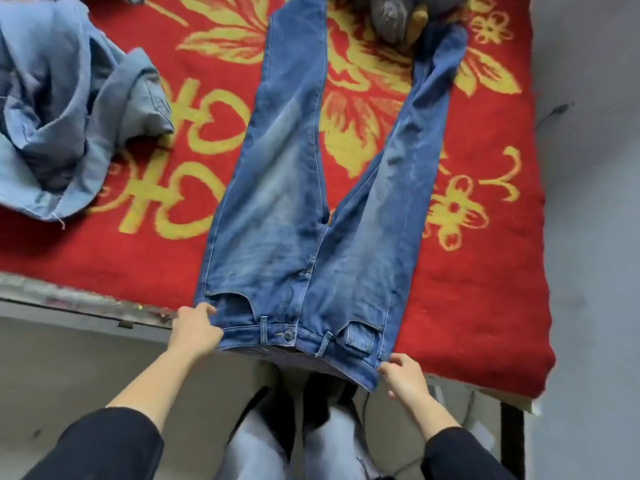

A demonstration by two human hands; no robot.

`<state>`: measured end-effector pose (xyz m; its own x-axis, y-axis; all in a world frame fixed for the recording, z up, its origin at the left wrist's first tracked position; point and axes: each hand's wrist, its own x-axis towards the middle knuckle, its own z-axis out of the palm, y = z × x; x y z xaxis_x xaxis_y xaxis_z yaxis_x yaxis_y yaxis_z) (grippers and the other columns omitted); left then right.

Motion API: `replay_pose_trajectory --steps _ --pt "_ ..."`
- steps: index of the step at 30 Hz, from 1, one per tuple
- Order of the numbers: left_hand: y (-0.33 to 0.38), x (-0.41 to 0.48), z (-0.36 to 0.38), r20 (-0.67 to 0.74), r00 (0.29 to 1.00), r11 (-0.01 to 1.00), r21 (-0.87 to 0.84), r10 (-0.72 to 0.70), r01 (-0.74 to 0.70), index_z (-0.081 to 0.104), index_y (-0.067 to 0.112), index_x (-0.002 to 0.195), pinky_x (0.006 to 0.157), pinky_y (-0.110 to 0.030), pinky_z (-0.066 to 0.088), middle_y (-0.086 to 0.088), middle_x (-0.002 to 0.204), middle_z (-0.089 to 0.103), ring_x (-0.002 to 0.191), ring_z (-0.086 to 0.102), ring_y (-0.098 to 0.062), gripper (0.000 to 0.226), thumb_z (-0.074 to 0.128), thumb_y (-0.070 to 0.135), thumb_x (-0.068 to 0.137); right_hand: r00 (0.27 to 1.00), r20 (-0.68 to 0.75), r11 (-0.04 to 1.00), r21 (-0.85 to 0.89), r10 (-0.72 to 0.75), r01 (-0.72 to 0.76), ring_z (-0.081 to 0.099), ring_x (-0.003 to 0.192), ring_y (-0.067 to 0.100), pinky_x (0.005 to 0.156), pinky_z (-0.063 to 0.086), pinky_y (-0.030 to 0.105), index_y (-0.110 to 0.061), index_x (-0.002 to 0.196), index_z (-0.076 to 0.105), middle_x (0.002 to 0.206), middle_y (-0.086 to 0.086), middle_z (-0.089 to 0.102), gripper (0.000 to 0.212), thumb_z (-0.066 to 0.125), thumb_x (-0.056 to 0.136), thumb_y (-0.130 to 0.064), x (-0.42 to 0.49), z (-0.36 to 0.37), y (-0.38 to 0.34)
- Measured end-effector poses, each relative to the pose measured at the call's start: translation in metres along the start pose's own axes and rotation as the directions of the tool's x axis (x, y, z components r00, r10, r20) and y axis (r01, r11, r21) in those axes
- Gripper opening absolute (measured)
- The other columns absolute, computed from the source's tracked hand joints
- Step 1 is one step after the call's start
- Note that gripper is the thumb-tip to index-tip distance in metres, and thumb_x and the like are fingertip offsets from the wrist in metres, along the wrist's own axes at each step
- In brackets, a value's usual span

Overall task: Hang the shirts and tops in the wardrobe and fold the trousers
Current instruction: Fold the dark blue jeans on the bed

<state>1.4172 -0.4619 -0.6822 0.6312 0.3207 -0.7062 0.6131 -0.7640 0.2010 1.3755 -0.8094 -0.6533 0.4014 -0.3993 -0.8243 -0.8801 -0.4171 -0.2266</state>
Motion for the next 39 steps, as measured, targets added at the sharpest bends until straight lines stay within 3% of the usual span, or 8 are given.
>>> replay_pose_trajectory --steps 6,10,16,21,25,28,31,39 --pt "0.051 -0.026 0.07 0.288 0.939 0.914 -0.297 -0.189 0.275 0.062 0.004 0.082 0.063 -0.03 0.048 -0.006 0.069 0.065 0.065 0.06 -0.025 0.035 0.054 0.037 0.084 0.894 0.141 0.767 -0.467 -0.426 0.44 0.058 0.1 0.024 0.076 0.037 0.029 -0.018 0.095 0.053 0.104 0.004 0.062 0.019 0.063 0.084 -0.03 0.031 0.002 -0.037" --pt "0.067 -0.034 0.106 0.506 0.8 0.345 -0.724 -0.322 0.597 0.054 0.008 0.105 0.068 -0.034 0.049 -0.011 0.096 0.062 0.084 0.06 -0.024 0.034 0.058 0.038 0.09 0.75 0.48 0.201 -0.765 -0.455 0.611 0.051 0.113 0.028 0.087 0.042 0.038 -0.015 0.112 0.049 0.118 0.006 0.055 0.057 0.062 0.077 -0.058 0.037 0.027 -0.04" --pt "0.062 -0.037 0.106 0.418 0.831 0.068 -0.879 -0.367 0.473 0.054 0.012 0.092 0.08 -0.032 0.049 -0.009 0.106 0.064 0.088 0.063 -0.019 0.009 0.062 0.017 0.092 0.681 0.506 -0.074 -0.827 -0.53 0.557 0.058 0.051 0.027 0.041 0.044 0.031 -0.01 0.072 0.059 0.064 0.011 0.055 0.039 0.084 0.042 -0.006 0.044 0.057 -0.022" --pt "0.039 -0.063 0.089 0.461 0.868 0.207 -0.845 -0.186 0.493 0.042 0.015 0.078 0.087 -0.041 0.051 -0.006 0.076 0.067 0.07 0.066 -0.014 0.025 0.064 0.017 0.089 0.677 0.674 -0.038 -0.717 -0.295 0.696 0.062 0.104 0.035 0.08 0.047 0.037 -0.016 0.098 0.054 0.11 0.014 0.065 0.017 0.049 0.082 -0.01 0.054 0.017 0.001" --pt "0.04 -0.058 0.097 0.379 0.871 0.3 -0.83 -0.313 0.469 0.048 0.012 0.088 0.09 -0.045 0.051 -0.012 0.103 0.066 0.083 0.065 -0.016 0.017 0.064 0.017 0.09 0.562 0.566 0.056 -0.673 -0.603 0.738 0.065 0.068 0.025 0.051 0.043 0.03 -0.021 0.084 0.036 0.075 0.002 0.062 0.02 0.045 0.068 -0.014 0.066 0.002 0.013" --pt "0.058 -0.048 0.111 0.396 0.851 0.138 -0.875 -0.344 0.463 0.049 0.007 0.108 0.085 -0.042 0.052 -0.012 0.112 0.065 0.096 0.065 -0.021 0.02 0.06 0.014 0.093 0.397 0.515 -0.059 -0.663 -0.76 0.746 0.056 0.066 0.023 0.051 0.044 0.031 -0.02 0.081 0.044 0.074 0.0 0.055 0.027 0.049 0.066 -0.042 0.073 0.012 -0.006" --pt "0.071 -0.049 0.119 0.475 0.835 -0.063 -0.877 -0.277 0.477 0.056 0.007 0.111 0.075 -0.033 0.05 -0.011 0.096 0.07 0.08 0.067 -0.021 0.018 0.051 0.012 0.095 0.517 0.486 -0.074 -0.775 -0.705 0.628 0.053 0.073 0.027 0.054 0.046 0.039 -0.013 0.086 0.056 0.084 0.005 0.056 0.067 0.066 0.047 -0.067 0.067 0.029 -0.009" --pt "0.063 -0.063 0.105 0.414 0.9 -0.085 -0.91 -0.136 0.406 0.056 0.007 0.085 0.065 -0.034 0.058 -0.009 0.07 0.072 0.056 0.069 -0.023 0.015 0.042 0.005 0.088 0.449 0.478 -0.089 -0.753 -0.755 0.652 0.055 0.065 0.028 0.051 0.044 0.034 -0.013 0.08 0.056 0.075 0.007 0.055 0.046 0.079 0.041 -0.024 0.065 0.029 -0.007"
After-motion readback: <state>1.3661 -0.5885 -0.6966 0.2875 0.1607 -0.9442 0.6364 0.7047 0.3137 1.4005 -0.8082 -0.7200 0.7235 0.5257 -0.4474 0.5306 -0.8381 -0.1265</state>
